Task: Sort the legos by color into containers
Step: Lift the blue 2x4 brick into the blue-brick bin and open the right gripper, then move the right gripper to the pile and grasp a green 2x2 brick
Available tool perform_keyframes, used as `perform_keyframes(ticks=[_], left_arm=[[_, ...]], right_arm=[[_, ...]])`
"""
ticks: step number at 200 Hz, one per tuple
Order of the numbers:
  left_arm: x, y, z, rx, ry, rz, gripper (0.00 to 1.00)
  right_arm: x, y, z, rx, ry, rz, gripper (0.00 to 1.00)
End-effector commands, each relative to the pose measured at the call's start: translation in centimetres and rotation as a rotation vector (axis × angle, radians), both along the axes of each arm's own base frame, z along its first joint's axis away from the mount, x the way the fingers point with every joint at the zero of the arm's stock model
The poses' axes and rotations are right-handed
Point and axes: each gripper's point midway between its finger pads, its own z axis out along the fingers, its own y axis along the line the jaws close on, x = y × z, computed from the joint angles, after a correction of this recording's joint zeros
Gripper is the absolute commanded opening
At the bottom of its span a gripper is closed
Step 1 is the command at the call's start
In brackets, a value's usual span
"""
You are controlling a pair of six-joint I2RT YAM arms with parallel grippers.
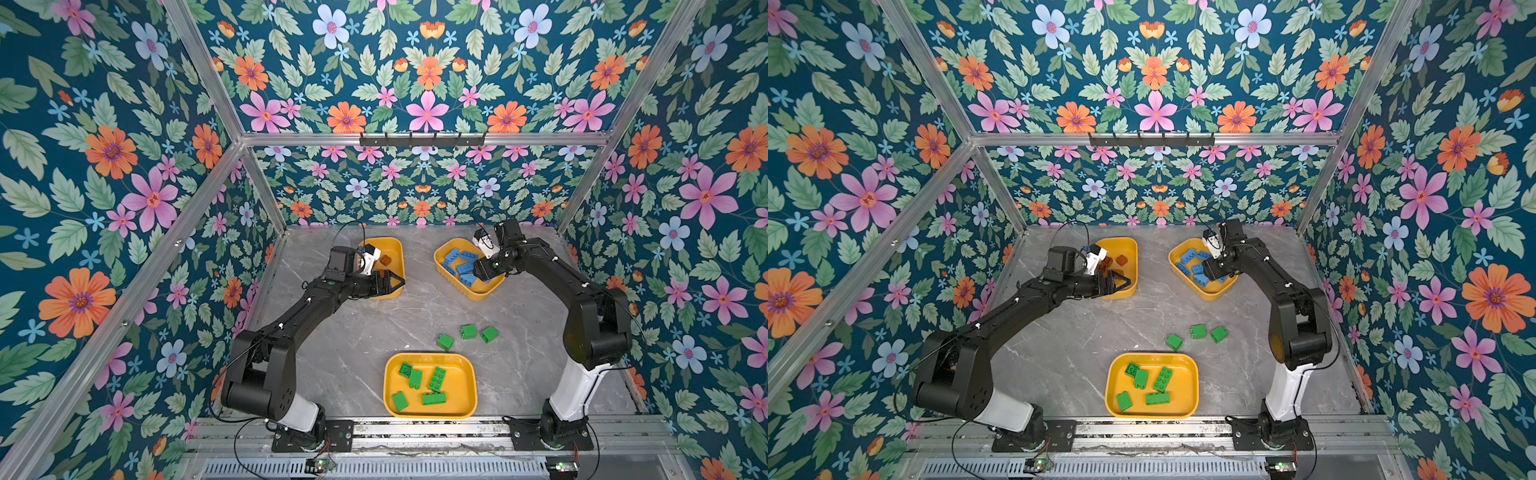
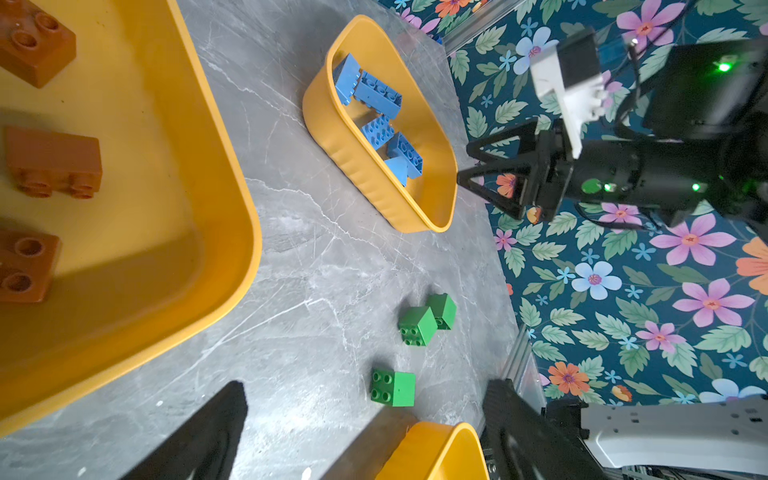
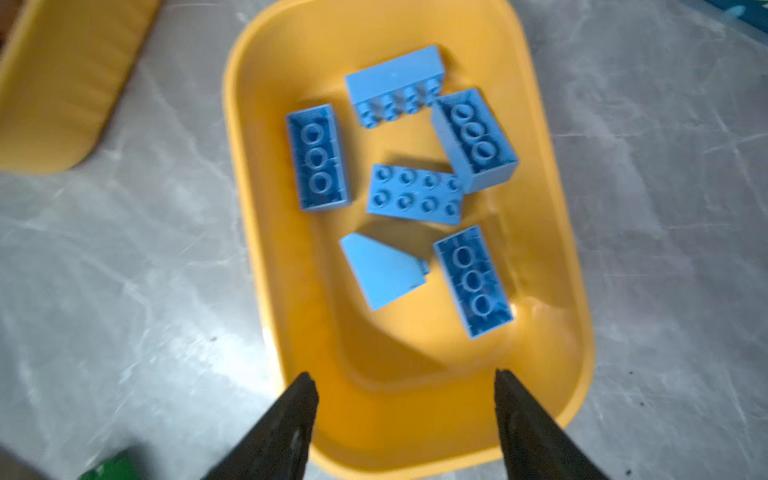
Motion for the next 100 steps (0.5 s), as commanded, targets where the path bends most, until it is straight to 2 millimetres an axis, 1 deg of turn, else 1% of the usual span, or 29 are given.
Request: perform_keyframes(ticks=[1, 14, 21, 22, 24, 41, 68, 100], left_arm=[[-0.2, 0.1, -0.2, 0.029, -0.01, -0.023, 0.92], [-0.2, 0.2, -0.2, 0.035, -0.009, -0.025, 0.92], [-0.2, 0.2, -0.3, 0.041, -0.007, -0.026, 0.92], [-0.1, 0.2, -0.3, 0.041, -0.007, -0.025, 0.92], [-0.2, 0.2, -0.4, 0.043, -0.005, -0.026, 0.92], [-0.3, 0.3, -0.5, 0.055, -0.003, -0.029, 0.92], [-0.4, 0.4, -0.7, 0.06, -0.002, -0.032, 0.92], [-0.5, 0.4, -0.9, 0.062, 0.001, -0.032, 0.92]], right_arm=[[-3.6, 2.8, 0.7, 0.048, 0.013, 0.15, 0.69], [-5.6, 3.9, 0.8, 0.057, 0.02, 0.212, 0.7], [-6.5, 4.4, 0.2, 0.065, 0.044, 0.231, 0.7], [-6.7, 4.5, 0.8, 0.069, 0.032, 0.234, 0.7], [-7.0, 4.6, 1.2, 0.075, 0.024, 0.24, 0.7], [-9.2, 5.7, 1.0, 0.088, 0.049, 0.279, 0.71], [-12.5, 7.7, -0.2, 0.095, 0.12, 0.331, 0.73], [-15.8, 9.9, -2.4, 0.084, 0.193, 0.416, 0.75]])
